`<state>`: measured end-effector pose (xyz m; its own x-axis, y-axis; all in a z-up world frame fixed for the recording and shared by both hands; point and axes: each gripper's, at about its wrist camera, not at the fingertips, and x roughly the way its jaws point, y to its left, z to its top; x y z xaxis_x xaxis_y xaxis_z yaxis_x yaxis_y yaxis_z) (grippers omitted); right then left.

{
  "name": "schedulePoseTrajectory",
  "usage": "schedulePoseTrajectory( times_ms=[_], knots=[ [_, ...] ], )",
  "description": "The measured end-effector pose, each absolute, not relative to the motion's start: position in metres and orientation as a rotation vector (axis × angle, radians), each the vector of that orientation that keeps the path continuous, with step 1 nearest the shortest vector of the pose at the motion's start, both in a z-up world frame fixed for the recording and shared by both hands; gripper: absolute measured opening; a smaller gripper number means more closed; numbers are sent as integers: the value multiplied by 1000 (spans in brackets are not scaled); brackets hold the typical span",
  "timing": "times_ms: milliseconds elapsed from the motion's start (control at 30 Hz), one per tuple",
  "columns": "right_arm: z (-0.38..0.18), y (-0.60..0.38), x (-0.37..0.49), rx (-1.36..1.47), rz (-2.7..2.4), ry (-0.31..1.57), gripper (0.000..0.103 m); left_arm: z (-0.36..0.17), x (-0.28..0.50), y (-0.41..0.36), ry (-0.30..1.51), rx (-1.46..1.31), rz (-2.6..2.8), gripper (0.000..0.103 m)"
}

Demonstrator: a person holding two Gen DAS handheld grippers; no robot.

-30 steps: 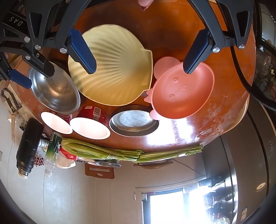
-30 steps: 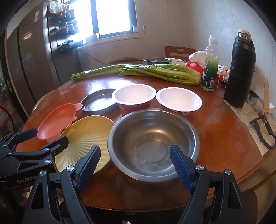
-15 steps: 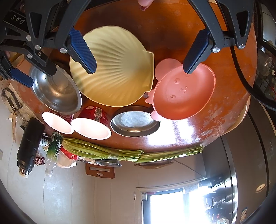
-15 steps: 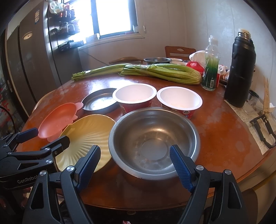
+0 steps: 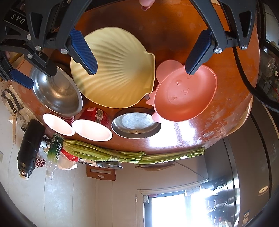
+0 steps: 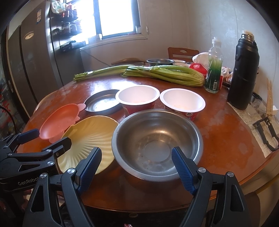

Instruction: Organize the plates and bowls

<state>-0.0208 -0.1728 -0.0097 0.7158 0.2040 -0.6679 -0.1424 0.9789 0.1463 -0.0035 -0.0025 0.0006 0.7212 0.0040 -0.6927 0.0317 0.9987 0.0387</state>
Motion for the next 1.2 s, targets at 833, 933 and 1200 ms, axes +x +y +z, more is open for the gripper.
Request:
schedulePoseTrajectory(
  times_ms=[833, 933, 1200],
  knots=[
    [32, -118, 15, 22, 370, 695, 83, 20, -13, 80, 711, -56, 145, 101],
    [37, -98, 31, 24, 433, 716, 83, 21, -16, 106, 727, -109, 179, 101],
    [36, -48, 70, 32, 539, 821, 83, -1, -9, 152, 808, -245, 183, 101]
  ],
)
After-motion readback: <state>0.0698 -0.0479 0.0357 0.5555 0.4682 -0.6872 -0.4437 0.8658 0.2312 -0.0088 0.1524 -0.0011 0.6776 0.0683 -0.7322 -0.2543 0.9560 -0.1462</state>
